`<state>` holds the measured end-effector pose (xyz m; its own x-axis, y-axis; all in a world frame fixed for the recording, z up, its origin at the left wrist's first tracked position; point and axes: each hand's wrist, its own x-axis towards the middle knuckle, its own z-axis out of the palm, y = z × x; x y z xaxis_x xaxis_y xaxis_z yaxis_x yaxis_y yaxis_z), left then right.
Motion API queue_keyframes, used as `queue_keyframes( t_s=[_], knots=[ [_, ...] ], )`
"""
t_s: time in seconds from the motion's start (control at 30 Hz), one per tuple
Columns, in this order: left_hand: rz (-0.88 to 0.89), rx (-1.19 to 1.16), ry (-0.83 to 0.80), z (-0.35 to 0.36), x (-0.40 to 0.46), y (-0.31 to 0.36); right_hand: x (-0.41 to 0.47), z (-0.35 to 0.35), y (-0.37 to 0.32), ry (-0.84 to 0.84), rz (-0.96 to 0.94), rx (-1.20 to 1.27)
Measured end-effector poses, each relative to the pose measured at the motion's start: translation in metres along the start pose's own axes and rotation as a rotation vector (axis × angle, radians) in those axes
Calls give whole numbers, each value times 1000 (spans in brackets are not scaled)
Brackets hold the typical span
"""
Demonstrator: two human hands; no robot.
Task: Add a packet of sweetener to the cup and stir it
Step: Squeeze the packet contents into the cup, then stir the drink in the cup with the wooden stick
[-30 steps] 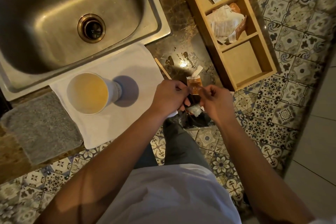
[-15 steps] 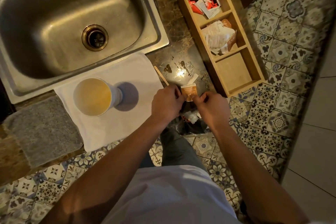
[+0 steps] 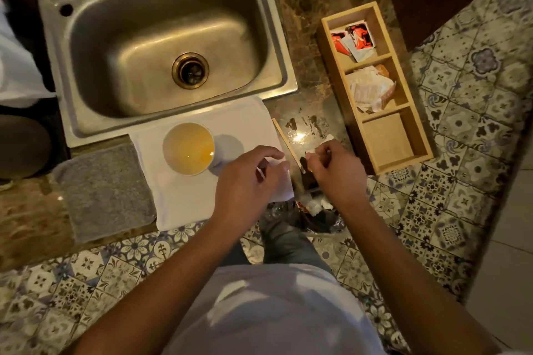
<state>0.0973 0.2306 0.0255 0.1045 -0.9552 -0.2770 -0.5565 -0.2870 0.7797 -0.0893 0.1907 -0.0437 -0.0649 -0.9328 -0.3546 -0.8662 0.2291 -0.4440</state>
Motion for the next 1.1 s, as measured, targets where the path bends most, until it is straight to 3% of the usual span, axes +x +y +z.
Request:
queue_keyframes(
  t_s=[0.17, 0.47, 0.87, 1.1],
  knots=[
    [-25, -39, 188, -49, -27, -7, 7, 19, -21, -107, -73, -93],
    [-145, 69, 422, -97, -38, -60, 6, 28, -38, -90, -94, -239],
    [-245, 44, 394, -90, -24, -75, 8, 24, -47, -110, -95, -340],
    [-291, -159, 370, -92, -24, -72, 3, 27, -51, -71, -38, -424]
  ],
)
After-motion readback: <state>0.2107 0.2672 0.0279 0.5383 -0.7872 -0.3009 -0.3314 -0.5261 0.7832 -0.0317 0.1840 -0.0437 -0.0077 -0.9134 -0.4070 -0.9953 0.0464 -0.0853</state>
